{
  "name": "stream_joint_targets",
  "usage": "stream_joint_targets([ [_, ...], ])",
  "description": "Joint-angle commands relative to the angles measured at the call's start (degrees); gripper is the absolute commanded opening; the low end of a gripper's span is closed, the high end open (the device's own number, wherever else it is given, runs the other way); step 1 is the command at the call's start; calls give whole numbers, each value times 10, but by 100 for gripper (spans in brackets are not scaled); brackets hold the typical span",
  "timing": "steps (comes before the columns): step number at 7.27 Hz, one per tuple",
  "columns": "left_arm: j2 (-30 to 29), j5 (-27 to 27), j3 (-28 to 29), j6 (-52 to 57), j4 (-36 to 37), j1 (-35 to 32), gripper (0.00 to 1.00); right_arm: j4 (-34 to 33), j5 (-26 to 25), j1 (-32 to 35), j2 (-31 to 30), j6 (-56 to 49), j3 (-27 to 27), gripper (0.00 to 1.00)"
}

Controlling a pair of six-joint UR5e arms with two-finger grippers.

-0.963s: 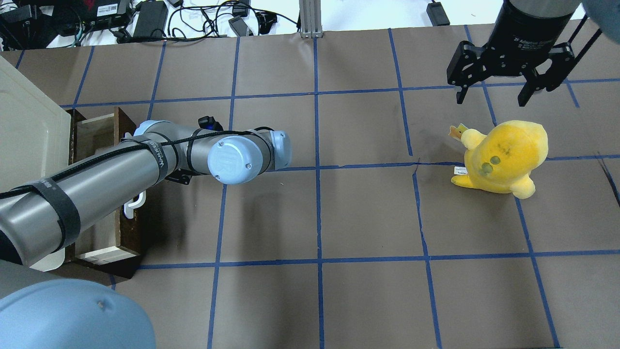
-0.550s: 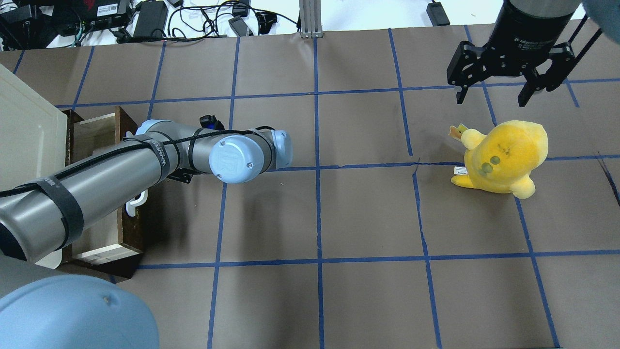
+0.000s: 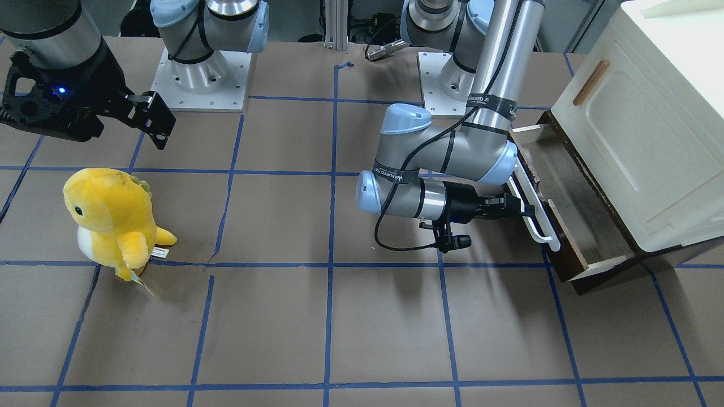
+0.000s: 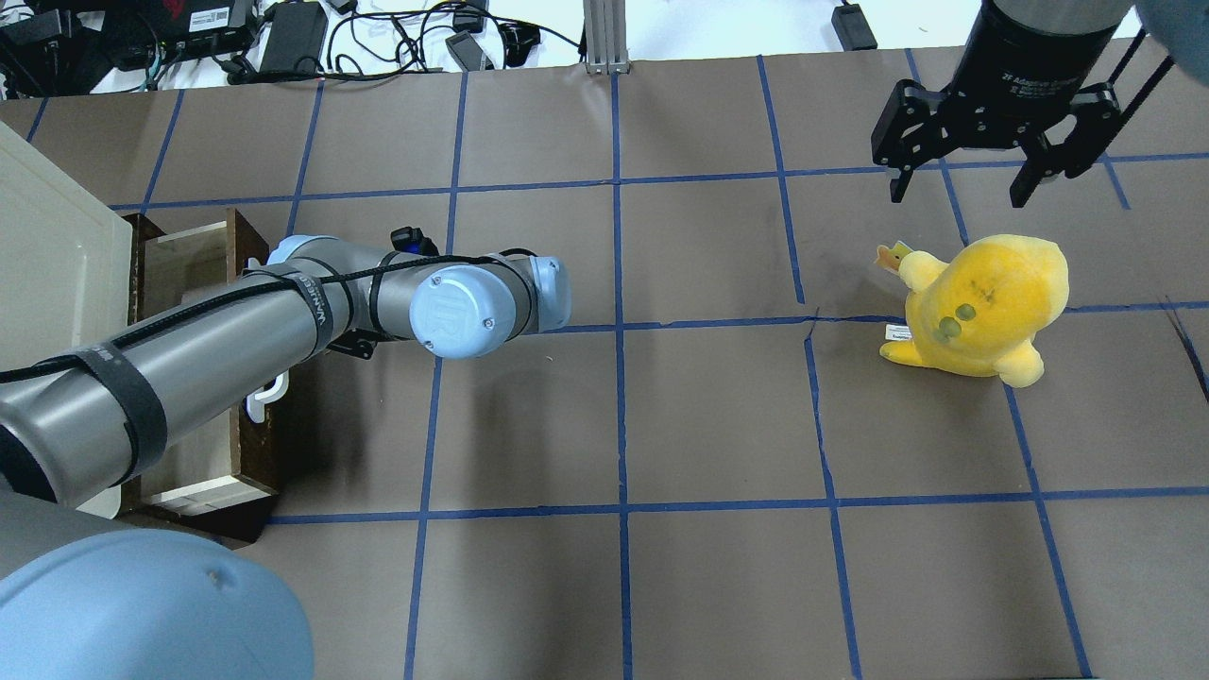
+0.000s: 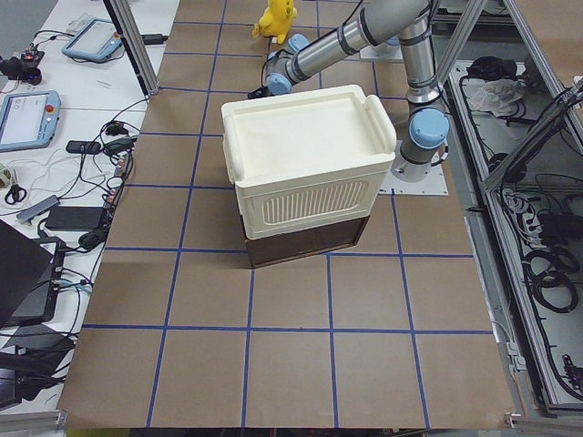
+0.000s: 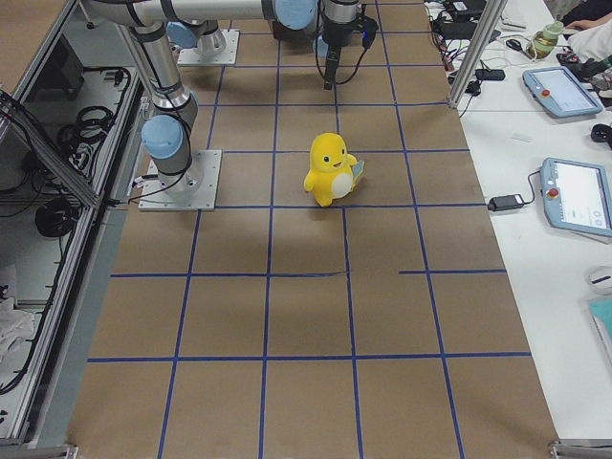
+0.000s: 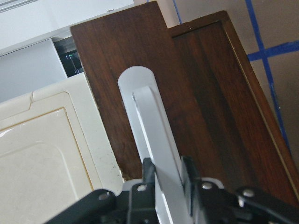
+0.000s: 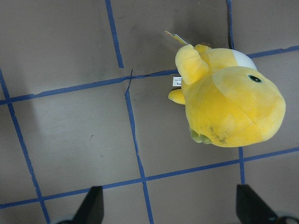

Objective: Pull drawer sideways
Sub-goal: 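Pull the drawer handle outward away from the cabinet with the left gripper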

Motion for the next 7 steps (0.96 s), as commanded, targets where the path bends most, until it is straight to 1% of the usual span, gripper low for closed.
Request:
stream_joint_targets([
  [1, 0, 0, 0, 0, -1, -4, 18, 0, 0, 0, 0, 0, 0, 100],
  [2, 4, 0, 0, 0, -2, -4, 32, 1, 0, 0, 0, 0, 0, 100],
  [3, 10, -1, 2, 1, -1, -4, 89, 0, 0, 0, 0, 0, 0, 100],
  [4, 17, -6, 4, 6, 0, -4, 100, 0, 0, 0, 0, 0, 0, 100],
  [5, 21, -16, 12, 16, 4, -4, 100, 0, 0, 0, 0, 0, 0, 100],
  [7, 35, -109, 52, 21, 5, -5, 100, 1, 0, 0, 0, 0, 0, 100],
])
